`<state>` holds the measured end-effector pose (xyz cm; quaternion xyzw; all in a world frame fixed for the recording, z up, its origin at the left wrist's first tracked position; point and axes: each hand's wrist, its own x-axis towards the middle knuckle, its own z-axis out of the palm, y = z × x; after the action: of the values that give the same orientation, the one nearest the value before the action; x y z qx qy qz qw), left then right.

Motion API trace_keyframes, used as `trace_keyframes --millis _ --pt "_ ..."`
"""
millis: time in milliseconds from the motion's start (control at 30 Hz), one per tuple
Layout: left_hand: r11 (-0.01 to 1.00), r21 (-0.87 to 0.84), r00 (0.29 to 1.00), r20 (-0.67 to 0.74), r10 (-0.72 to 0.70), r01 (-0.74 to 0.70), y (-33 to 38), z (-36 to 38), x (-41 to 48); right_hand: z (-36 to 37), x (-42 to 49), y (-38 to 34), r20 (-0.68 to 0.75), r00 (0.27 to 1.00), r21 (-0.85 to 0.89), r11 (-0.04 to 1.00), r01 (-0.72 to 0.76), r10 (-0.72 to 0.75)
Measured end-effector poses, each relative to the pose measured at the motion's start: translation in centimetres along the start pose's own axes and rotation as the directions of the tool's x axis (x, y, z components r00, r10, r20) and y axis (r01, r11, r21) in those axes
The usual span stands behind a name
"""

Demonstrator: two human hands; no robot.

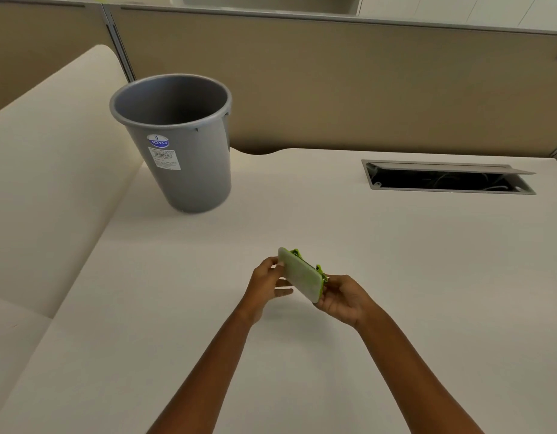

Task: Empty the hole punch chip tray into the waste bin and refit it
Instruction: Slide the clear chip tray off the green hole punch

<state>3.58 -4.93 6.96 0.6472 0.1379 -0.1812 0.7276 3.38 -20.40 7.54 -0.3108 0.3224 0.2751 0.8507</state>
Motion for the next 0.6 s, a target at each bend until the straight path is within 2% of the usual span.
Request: trace_keyframes --millis 100,300,467,600 --pt "0.991 -0.128 0.999 0.012 0.033 -0.031 0.0 0.0 -0.7 0.2 -0.7 0.1 -0.005 1.0 0.031 0.999 -0.01 0.01" --pt "0.938 -0.347 0.998 -0.052 -0.035 0.015 0.7 0.5 -1.6 -0.6 -1.4 0.1 0.036 0.998 -0.309 0.949 0.058 -0.049" --pt "0.91 -0.41 0.995 -0.037 -0.087 0.065 0.9 0.5 -2.5 -0.6 -1.9 0.4 0.11 0.987 -0.217 0.966 0.138 -0.116" --pt "0.87 -0.471 0.986 -0.004 -0.165 0.144 1.0 0.5 -3.0 -0.5 -2.0 1.0 0.043 0.996 -0.257 0.963 0.082 -0.073"
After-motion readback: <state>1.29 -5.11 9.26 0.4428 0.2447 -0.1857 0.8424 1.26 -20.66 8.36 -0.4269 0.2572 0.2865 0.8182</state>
